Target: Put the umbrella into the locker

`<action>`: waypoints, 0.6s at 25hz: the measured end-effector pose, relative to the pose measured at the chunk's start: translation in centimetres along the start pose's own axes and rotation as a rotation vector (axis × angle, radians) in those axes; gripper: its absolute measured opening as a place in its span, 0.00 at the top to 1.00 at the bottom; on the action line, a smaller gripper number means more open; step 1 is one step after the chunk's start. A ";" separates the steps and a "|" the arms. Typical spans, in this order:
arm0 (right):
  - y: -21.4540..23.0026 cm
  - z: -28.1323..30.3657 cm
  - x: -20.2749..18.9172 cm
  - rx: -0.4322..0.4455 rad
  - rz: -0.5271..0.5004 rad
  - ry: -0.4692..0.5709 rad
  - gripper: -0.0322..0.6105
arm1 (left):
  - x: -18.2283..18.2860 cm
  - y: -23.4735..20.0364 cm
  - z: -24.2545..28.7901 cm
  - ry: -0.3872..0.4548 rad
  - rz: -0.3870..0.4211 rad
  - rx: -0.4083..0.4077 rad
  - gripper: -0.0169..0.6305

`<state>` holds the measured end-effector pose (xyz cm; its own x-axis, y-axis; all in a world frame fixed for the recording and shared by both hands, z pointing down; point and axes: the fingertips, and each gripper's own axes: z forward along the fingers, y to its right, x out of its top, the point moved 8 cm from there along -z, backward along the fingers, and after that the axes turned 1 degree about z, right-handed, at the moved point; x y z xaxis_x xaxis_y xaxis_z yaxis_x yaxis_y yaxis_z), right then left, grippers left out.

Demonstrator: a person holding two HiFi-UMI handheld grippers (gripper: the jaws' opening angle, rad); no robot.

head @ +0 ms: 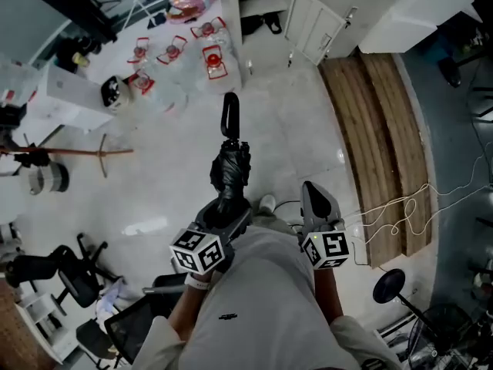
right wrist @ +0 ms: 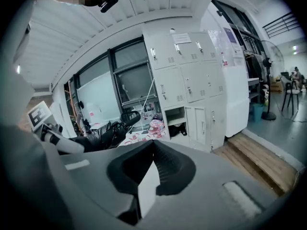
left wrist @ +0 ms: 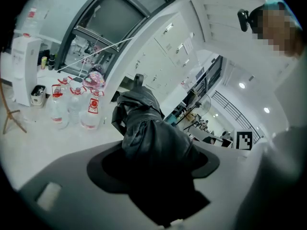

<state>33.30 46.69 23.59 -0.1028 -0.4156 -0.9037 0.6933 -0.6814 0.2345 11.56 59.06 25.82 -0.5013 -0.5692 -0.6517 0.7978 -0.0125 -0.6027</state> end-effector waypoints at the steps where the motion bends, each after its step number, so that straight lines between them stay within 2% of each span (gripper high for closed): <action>1: 0.4 -0.4 0.2 -0.015 0.001 0.030 0.95 | 0.2 0.4 0.3 -0.004 0.018 -0.009 0.45; 5: 1.1 -1.4 1.7 -0.025 -0.023 0.115 0.95 | 0.9 1.6 0.6 0.014 0.063 -0.024 0.45; 9: 2.0 -1.3 2.3 0.013 -0.012 0.139 0.95 | 1.5 2.6 0.6 0.061 0.099 -0.028 0.45; 15: 1.6 -2.3 1.6 0.051 0.024 0.129 0.95 | 1.8 3.7 -0.2 0.077 0.103 0.000 0.45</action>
<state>35.91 46.29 21.73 0.0083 -0.3535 -0.9354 0.6572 -0.7031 0.2715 13.57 58.12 22.32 -0.4410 -0.5022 -0.7438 0.8463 0.0432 -0.5309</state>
